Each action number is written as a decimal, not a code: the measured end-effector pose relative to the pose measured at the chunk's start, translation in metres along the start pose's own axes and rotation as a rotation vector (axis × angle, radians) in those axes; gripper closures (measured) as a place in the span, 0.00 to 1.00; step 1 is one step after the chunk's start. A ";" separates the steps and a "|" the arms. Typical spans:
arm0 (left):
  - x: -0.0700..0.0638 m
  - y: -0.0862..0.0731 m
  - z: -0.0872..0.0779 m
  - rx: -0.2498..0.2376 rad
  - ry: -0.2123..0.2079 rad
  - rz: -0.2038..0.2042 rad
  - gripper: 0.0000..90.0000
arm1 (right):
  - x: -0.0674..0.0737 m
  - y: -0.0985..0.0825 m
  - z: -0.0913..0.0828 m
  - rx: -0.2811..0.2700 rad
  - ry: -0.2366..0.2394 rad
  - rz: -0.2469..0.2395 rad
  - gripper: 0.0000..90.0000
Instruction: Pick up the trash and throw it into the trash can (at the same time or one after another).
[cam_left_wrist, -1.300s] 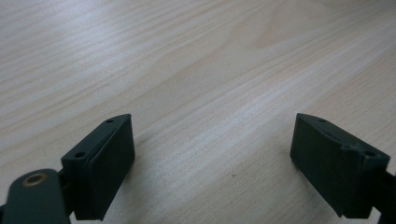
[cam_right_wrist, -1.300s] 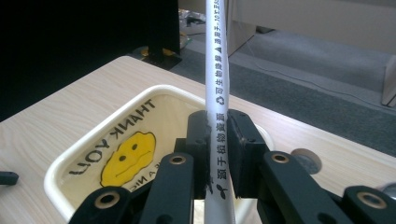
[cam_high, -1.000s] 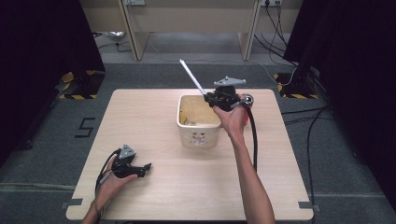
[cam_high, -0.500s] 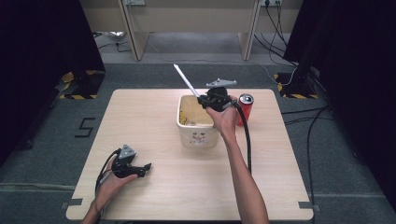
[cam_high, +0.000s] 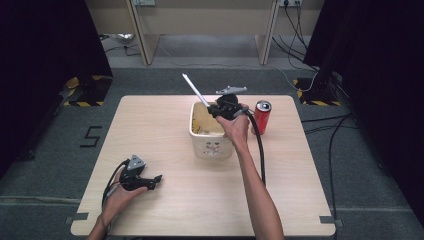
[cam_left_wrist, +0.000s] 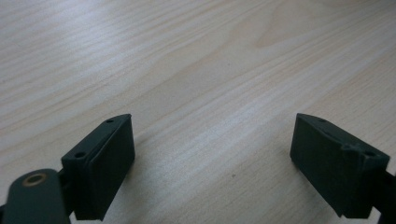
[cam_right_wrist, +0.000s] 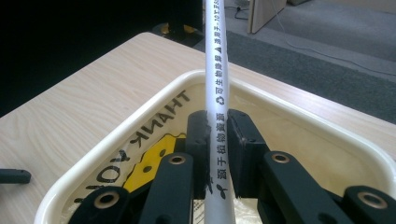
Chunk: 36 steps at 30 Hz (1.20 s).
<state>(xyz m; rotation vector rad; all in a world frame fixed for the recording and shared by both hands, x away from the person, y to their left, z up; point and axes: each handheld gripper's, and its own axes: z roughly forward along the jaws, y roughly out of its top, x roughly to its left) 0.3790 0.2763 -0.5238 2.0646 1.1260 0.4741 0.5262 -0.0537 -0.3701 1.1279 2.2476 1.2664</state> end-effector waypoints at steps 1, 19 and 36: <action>0.000 0.000 0.000 0.000 0.000 0.000 0.14 | 0.000 0.000 0.001 0.002 0.003 -0.001 0.88; 0.000 0.000 0.000 0.001 -0.001 0.000 0.14 | -0.001 -0.003 0.010 0.055 -0.014 -0.004 0.88; 0.000 0.000 0.000 0.002 -0.001 0.000 0.14 | -0.005 0.001 -0.001 0.040 -0.027 0.032 0.57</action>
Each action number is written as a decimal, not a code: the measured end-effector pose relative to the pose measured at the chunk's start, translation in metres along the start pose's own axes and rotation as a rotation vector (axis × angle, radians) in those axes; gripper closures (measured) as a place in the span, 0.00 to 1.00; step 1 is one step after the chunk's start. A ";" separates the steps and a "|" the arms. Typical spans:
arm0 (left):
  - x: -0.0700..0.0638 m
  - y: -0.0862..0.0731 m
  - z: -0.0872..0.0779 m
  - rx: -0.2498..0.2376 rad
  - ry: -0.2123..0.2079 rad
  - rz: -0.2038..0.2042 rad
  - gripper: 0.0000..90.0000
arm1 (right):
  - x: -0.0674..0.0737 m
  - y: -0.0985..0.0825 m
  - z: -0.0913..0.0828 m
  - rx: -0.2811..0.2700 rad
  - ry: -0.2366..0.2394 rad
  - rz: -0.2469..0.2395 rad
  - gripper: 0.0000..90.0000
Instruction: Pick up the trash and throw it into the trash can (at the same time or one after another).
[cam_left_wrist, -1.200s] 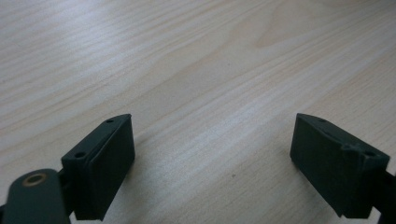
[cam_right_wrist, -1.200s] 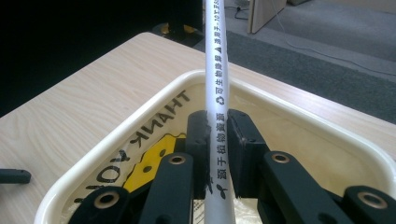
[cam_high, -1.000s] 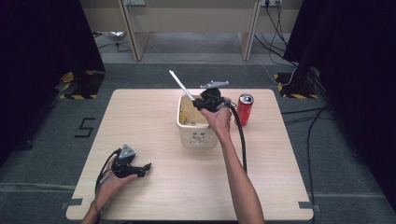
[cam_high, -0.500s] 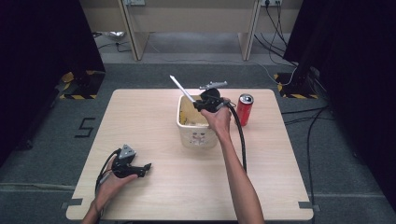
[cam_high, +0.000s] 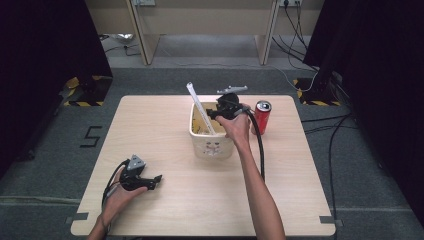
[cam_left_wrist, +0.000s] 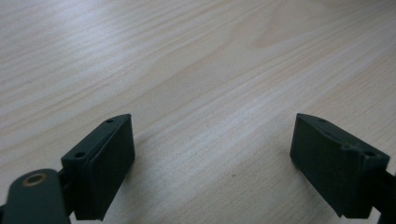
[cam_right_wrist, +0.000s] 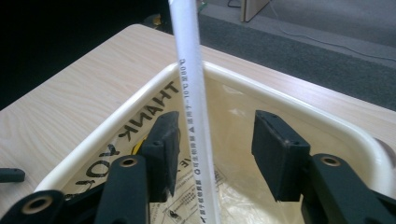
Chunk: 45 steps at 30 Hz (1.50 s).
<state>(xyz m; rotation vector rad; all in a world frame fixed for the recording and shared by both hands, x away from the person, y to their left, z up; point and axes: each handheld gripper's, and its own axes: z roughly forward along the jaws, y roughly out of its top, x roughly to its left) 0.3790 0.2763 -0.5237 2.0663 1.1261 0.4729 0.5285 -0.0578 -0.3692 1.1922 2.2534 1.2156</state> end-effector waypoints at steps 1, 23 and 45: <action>0.000 0.000 0.000 0.000 0.000 0.000 0.14 | -0.003 0.001 -0.005 -0.005 -0.011 0.004 0.54; 0.000 0.000 0.000 -0.002 0.001 0.000 0.14 | -0.038 -0.011 -0.060 -0.101 -0.128 0.064 0.34; 0.000 0.000 0.000 -0.001 0.001 0.001 0.14 | -0.085 -0.045 -0.087 -0.083 -0.269 0.132 0.27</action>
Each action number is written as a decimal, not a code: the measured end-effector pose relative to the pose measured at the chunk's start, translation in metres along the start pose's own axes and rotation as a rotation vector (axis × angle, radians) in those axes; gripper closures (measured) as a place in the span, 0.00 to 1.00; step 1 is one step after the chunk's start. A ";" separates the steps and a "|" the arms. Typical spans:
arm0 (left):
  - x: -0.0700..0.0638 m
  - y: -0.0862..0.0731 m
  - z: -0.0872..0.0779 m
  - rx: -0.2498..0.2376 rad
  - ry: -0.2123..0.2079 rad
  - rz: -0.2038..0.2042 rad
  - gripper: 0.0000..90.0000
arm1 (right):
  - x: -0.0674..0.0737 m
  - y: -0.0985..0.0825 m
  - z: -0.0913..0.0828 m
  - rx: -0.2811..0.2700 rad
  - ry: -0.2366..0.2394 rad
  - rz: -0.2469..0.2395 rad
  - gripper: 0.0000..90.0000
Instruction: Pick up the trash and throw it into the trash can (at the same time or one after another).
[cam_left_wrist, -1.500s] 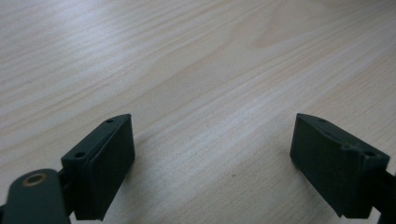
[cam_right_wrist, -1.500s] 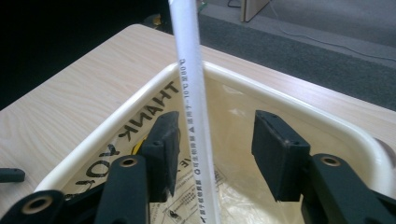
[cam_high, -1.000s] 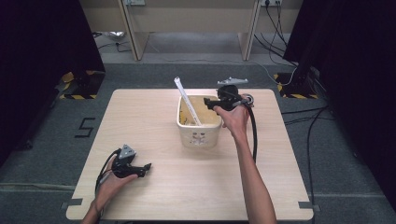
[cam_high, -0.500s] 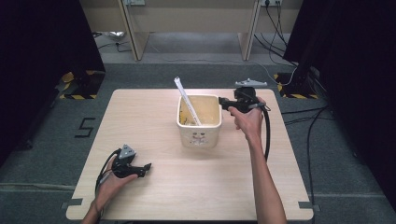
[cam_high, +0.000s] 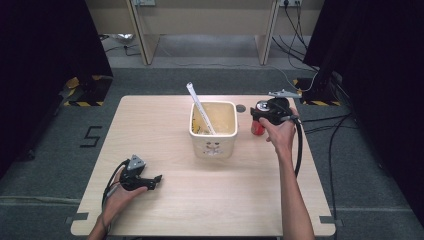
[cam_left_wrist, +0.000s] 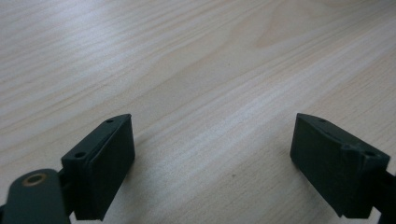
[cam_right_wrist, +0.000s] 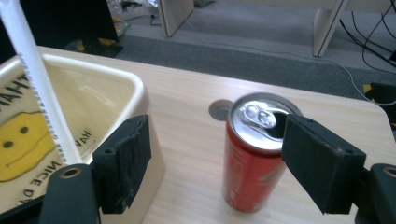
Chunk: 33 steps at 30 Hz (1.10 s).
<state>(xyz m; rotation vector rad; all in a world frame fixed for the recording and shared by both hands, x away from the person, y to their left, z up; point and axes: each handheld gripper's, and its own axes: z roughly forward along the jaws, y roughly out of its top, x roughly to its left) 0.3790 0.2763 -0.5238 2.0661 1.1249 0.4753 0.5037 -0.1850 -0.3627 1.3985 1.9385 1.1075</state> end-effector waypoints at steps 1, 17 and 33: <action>0.000 0.000 0.000 0.000 0.000 0.000 0.14 | -0.001 -0.001 0.001 0.009 -0.005 0.000 0.27; 0.000 0.000 0.000 -0.001 0.000 -0.001 0.14 | -0.020 -0.020 0.029 0.058 -0.061 0.029 0.27; 0.000 0.000 0.000 0.000 0.000 0.000 0.14 | -0.026 -0.034 0.053 0.075 -0.080 0.033 0.27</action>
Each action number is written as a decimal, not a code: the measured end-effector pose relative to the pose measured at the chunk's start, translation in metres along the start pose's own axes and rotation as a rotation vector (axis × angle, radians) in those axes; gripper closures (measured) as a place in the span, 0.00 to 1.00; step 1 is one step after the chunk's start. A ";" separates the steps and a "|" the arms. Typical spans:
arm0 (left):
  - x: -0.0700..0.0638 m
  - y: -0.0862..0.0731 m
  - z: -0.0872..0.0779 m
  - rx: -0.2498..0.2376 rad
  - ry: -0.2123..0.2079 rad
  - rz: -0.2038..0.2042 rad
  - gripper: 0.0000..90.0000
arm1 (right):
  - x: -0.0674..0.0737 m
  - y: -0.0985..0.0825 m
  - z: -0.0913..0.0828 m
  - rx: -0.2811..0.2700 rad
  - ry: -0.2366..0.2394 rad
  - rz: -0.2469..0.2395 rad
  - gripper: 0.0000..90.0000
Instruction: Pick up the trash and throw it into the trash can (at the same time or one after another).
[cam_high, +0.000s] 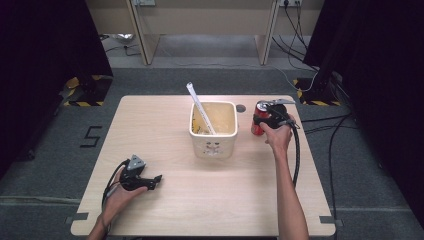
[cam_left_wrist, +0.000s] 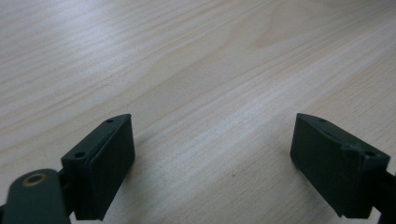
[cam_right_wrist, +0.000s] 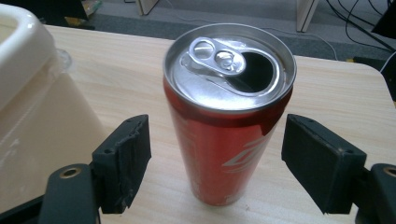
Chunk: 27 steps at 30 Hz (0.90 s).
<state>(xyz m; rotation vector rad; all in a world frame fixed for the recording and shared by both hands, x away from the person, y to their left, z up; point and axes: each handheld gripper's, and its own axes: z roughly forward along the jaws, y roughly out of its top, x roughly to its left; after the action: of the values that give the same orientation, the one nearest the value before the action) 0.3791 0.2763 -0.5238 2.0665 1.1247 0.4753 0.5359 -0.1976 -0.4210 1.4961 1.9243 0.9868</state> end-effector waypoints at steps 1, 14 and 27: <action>0.000 0.000 0.000 0.000 0.000 0.000 0.14 | 0.000 0.000 0.000 0.000 0.000 0.000 0.27; 0.000 0.000 0.000 0.000 0.000 0.000 0.14 | -0.003 -0.009 0.020 -0.003 -0.004 0.010 0.27; 0.000 0.000 0.000 0.000 0.000 0.000 0.14 | -0.005 -0.019 0.035 -0.002 0.002 0.025 0.29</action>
<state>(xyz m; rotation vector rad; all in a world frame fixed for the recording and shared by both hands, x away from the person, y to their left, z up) 0.3791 0.2764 -0.5238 2.0666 1.1247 0.4747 0.5531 -0.1966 -0.4574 1.5225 1.9097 1.0017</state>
